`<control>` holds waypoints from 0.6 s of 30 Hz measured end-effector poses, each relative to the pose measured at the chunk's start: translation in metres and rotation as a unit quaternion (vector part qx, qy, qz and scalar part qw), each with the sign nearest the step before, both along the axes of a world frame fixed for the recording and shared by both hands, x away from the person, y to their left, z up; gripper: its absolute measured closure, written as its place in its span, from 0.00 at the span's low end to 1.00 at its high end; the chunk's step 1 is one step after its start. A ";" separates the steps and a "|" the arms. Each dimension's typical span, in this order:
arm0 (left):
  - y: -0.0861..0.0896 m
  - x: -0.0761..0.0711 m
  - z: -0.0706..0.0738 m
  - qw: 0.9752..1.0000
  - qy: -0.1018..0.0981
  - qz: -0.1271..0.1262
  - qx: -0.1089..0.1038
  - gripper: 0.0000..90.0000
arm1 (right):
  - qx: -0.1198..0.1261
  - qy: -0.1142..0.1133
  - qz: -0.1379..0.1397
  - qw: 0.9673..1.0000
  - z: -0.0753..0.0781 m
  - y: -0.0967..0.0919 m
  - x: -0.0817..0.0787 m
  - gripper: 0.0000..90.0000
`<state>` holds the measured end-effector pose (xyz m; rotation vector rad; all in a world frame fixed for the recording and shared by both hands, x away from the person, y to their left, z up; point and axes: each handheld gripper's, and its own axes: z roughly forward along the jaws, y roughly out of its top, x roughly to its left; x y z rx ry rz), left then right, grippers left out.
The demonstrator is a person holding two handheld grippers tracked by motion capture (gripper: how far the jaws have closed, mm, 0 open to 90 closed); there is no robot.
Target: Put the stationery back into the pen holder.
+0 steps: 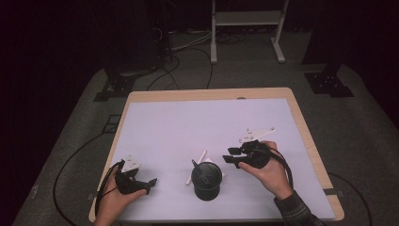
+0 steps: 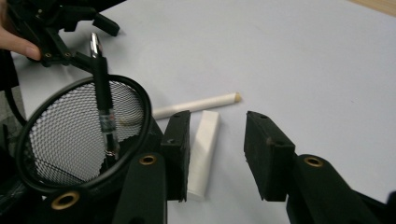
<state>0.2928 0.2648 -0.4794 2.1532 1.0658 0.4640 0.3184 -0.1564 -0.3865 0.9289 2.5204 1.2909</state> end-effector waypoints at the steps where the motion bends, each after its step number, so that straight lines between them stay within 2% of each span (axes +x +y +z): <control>1: 0.000 0.000 0.000 1.000 0.000 0.000 0.000 0.02 | 0.002 0.001 -0.003 1.000 -0.001 -0.002 0.000 0.66; 10: 0.000 0.000 0.000 1.000 0.000 -0.001 0.002 0.02 | -0.015 -0.011 -0.037 0.999 -0.009 -0.023 -0.001 0.56; 15: 0.000 0.000 0.000 1.000 0.000 0.000 0.003 0.02 | -0.026 -0.028 -0.060 0.997 -0.016 -0.037 -0.003 0.49; 18: 0.000 0.000 0.000 1.000 0.000 0.000 0.003 0.02 | -0.035 -0.028 -0.077 0.996 -0.020 -0.046 -0.004 0.46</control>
